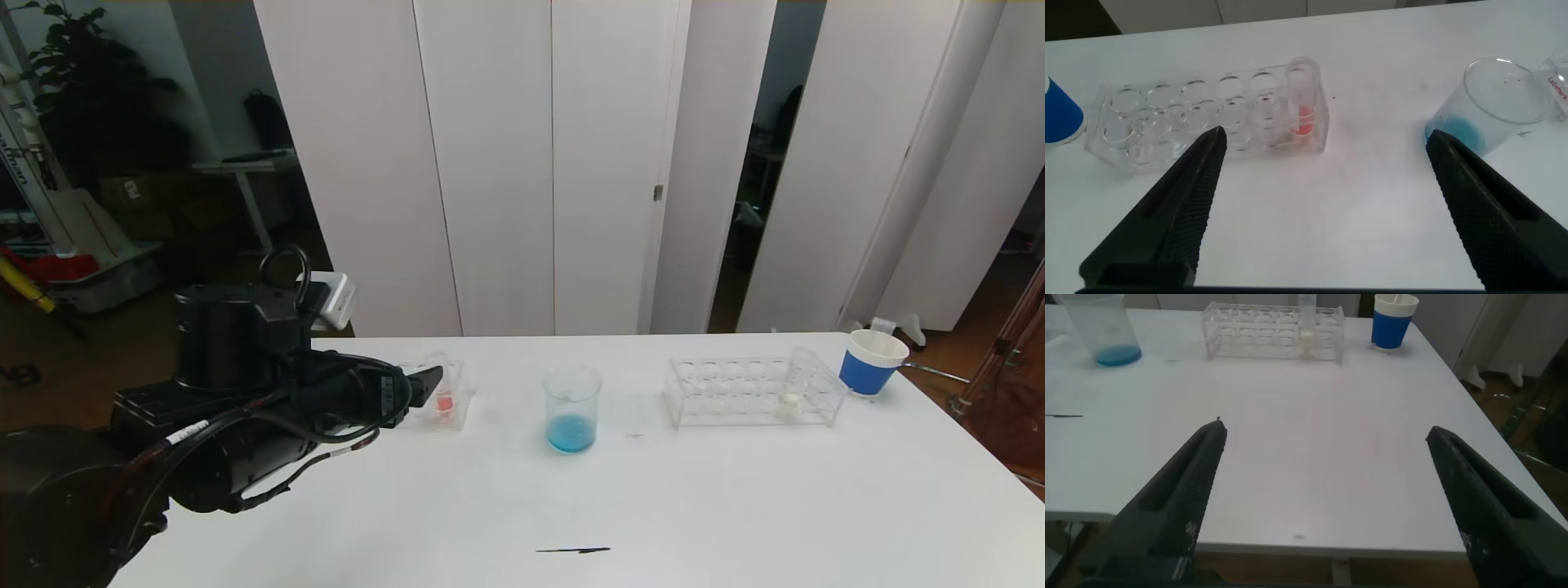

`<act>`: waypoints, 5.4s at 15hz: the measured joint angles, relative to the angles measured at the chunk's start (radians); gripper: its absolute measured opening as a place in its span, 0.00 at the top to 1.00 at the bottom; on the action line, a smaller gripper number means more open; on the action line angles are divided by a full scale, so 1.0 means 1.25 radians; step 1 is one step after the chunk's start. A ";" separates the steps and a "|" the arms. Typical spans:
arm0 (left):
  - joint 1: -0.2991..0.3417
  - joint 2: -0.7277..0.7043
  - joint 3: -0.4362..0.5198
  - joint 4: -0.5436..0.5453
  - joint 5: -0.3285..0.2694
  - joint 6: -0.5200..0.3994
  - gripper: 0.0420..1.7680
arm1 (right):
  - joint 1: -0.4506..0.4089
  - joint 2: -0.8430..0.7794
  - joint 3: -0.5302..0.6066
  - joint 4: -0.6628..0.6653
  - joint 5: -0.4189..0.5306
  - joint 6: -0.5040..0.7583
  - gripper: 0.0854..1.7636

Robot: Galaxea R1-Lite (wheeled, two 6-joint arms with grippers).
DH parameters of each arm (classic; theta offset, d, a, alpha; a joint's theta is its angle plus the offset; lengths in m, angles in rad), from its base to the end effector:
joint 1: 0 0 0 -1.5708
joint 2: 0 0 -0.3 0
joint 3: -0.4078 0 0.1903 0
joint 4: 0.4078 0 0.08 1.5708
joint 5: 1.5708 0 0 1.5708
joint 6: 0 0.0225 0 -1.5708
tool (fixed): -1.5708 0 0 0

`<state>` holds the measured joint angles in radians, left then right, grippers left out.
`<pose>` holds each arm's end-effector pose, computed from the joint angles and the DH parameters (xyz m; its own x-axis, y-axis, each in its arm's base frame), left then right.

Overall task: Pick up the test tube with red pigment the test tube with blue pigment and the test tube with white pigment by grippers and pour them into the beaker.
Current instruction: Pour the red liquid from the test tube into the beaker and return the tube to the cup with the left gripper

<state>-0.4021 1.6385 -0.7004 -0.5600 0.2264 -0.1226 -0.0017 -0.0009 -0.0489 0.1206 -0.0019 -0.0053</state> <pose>0.2589 -0.1046 0.1654 0.9213 -0.1479 -0.3597 0.1464 0.9887 -0.0314 -0.0270 0.0000 0.0766 0.9975 -0.0036 -0.0707 0.0032 1.0000 -0.0054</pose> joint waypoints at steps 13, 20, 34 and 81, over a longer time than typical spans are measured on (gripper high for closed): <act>-0.012 0.234 0.038 -0.305 0.108 -0.002 0.01 | 0.000 0.000 0.000 0.000 0.000 0.000 0.01; 0.008 0.349 -0.038 -0.395 0.143 0.002 0.01 | 0.000 0.000 0.000 0.000 0.000 0.000 0.01; 0.052 0.483 -0.098 -0.508 0.142 -0.003 0.01 | 0.000 0.000 0.000 0.000 0.000 0.000 0.01; 0.023 0.417 -0.105 -0.523 0.132 0.060 0.69 | 0.000 0.000 0.000 0.000 0.000 0.000 0.01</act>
<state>-0.3728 2.1600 -0.8313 -1.2136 0.3911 -0.0481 -0.0017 -0.0013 -0.0489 0.1206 -0.0023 -0.0053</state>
